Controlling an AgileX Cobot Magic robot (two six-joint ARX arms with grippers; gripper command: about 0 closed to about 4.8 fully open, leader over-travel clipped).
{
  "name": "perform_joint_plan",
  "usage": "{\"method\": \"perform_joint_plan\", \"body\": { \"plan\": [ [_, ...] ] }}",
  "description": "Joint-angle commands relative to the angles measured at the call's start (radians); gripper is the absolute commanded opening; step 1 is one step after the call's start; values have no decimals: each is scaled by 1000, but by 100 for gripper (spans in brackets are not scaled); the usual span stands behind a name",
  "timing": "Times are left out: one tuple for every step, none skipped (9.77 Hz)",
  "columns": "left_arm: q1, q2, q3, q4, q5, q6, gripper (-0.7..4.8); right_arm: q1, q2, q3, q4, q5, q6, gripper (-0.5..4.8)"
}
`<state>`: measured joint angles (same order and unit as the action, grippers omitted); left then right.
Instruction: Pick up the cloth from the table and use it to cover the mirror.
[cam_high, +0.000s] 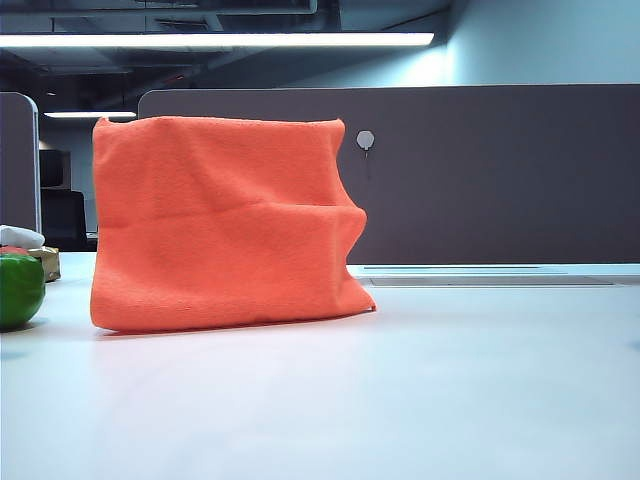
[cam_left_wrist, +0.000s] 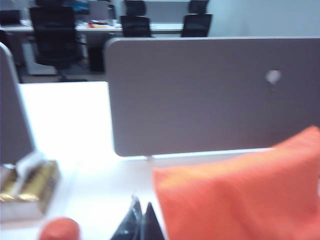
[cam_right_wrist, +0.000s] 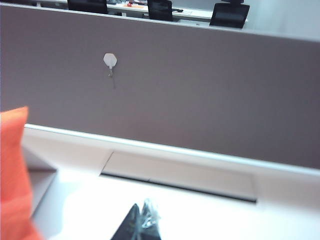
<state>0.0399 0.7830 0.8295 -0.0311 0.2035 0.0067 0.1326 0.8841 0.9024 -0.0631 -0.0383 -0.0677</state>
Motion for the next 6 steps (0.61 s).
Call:
{"method": "perform_joint_plan", "body": {
  "plan": [
    [0,-240,-198,2,18,-22,-5,-227,-220,-178,18,-259,49,-5],
    [0,-407,-290,0,18,-64,-5,-275,-340,-256,18,-243,48,-5],
    [0,-436,-300,-10,14,-69,-5,-273,-361,-274,20,-243,48,-6],
    [0,-509,-307,-76,-28,-68,-5,-267,-420,-311,15,-192,47,-6],
    [0,-575,-307,-171,-72,-67,-5,-256,-489,-351,14,-140,51,-6],
    [0,-608,-307,-233,-98,-67,-5,-237,-527,-372,3,-131,64,-6]
  ]
}}
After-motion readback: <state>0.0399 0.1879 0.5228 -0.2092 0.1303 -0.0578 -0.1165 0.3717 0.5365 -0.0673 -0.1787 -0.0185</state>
